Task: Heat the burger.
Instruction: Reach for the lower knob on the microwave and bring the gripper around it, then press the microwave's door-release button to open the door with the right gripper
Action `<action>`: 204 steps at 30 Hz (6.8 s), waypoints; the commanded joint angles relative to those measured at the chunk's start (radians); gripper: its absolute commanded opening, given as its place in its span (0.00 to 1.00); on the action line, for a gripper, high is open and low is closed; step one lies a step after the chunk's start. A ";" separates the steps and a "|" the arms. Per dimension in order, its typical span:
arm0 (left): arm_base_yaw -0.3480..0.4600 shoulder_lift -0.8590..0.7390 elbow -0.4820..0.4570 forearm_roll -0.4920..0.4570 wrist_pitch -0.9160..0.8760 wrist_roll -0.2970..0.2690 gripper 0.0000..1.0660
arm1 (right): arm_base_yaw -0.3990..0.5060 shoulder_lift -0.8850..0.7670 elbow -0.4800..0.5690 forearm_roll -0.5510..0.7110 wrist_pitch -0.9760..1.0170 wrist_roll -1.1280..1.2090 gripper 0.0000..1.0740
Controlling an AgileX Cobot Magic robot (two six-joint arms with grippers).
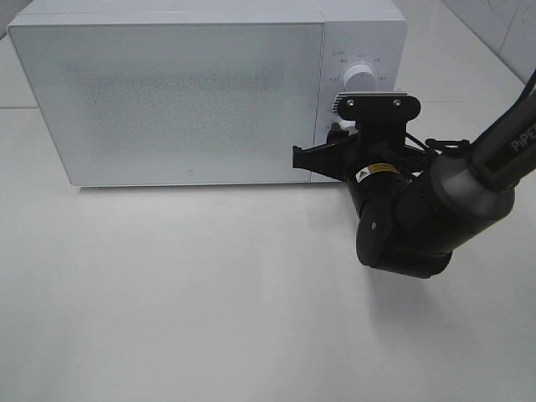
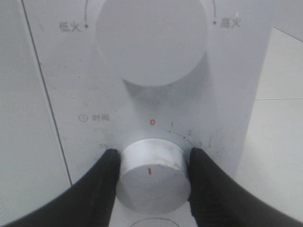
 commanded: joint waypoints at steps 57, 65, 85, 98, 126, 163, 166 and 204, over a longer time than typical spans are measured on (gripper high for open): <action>0.002 -0.017 0.001 -0.003 -0.011 -0.001 0.94 | -0.073 -0.013 -0.001 -0.243 -0.143 1.729 0.02; 0.002 -0.017 0.001 -0.003 -0.011 -0.001 0.94 | -0.073 -0.013 -0.001 -0.240 -0.123 1.837 0.03; 0.002 -0.017 0.001 -0.003 -0.011 -0.001 0.94 | -0.073 -0.013 -0.001 -0.215 -0.127 1.810 0.07; 0.002 -0.017 0.001 -0.003 -0.011 -0.001 0.94 | -0.073 -0.013 -0.001 -0.188 -0.128 1.806 0.21; 0.002 -0.017 0.001 -0.003 -0.011 -0.001 0.94 | -0.073 -0.041 0.015 -0.089 -0.149 1.674 0.69; 0.002 -0.017 0.001 -0.003 -0.011 -0.001 0.94 | -0.065 -0.585 0.129 -0.397 1.144 0.506 0.66; 0.002 -0.017 0.001 -0.003 -0.011 -0.001 0.94 | -0.065 -0.612 0.094 -0.481 1.273 0.469 0.66; 0.002 -0.017 0.001 -0.003 -0.011 -0.001 0.94 | -0.068 -1.373 -0.005 -0.755 2.227 0.319 0.72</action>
